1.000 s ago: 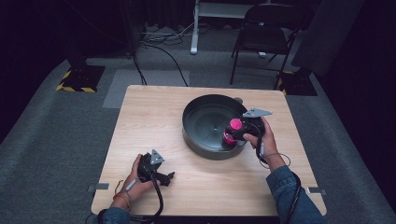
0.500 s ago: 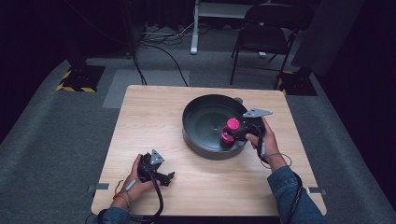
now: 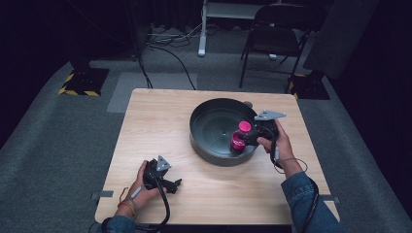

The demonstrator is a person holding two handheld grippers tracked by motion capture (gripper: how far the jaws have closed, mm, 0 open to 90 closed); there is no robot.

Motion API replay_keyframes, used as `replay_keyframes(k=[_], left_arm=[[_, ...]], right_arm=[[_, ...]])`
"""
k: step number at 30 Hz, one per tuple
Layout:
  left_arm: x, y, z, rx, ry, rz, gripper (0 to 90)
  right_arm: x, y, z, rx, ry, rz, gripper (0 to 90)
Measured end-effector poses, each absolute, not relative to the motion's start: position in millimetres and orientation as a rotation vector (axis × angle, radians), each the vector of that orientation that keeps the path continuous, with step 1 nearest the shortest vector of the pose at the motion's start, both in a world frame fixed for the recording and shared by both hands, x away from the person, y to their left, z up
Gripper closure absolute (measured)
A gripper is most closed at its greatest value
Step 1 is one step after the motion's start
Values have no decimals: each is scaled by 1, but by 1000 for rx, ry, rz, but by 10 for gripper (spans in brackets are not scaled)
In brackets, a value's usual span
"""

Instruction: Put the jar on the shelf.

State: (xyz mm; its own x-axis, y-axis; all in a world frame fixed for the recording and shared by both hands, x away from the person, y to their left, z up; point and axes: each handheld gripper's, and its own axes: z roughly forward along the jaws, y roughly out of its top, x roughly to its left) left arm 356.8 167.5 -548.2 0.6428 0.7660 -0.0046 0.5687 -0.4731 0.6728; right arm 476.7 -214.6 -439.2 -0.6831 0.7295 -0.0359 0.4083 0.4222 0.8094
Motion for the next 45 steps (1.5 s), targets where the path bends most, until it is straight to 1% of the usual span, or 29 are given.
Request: replay_keyframes(k=[13, 24, 33, 45], left_arm=[[357, 167, -548, 2213, 1034, 394, 0], [357, 167, -548, 2212, 1034, 394, 0], [357, 168, -548, 2213, 1033, 395, 0], [357, 167, -548, 2212, 1034, 394, 0]], right_arm=[[459, -218, -417, 873, 2314, 1100, 29], [439, -230, -410, 821, 2287, 1076, 28], [421, -243, -414, 809, 2296, 1056, 28], [392, -251, -427, 754, 2290, 997, 27]])
